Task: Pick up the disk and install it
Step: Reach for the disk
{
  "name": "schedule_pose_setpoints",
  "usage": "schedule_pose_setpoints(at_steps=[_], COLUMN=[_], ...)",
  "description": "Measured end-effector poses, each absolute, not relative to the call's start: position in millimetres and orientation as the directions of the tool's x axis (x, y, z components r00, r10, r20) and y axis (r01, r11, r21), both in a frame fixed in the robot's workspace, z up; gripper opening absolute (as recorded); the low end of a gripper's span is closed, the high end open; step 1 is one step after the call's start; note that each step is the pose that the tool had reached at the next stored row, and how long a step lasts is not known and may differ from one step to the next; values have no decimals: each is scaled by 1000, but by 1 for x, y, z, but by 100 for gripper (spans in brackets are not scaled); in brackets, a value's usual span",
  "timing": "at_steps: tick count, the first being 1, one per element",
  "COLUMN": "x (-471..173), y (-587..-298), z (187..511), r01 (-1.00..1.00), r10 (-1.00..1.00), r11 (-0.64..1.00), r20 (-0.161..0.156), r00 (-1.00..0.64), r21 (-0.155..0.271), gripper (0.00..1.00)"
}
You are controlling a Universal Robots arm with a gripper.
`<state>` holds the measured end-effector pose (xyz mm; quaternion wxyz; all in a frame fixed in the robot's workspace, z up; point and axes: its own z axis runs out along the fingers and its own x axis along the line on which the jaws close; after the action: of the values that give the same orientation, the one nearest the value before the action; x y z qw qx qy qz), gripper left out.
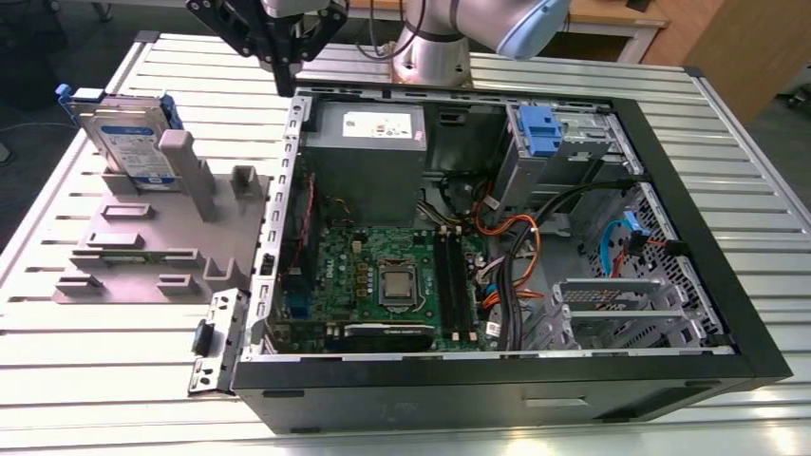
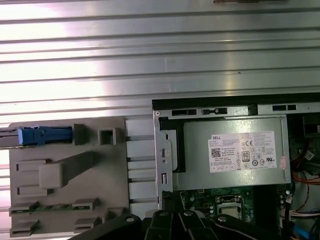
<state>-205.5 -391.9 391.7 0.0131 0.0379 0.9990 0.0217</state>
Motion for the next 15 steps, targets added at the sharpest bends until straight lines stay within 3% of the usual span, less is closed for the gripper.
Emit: schedule_pose_setpoints(at_steps=[15], x=[-212], y=[-392], z=[391], r01=[75], r10=[76], r11=[996], r20=[-24], r00=[-997], r21=[44], gripper=[11])
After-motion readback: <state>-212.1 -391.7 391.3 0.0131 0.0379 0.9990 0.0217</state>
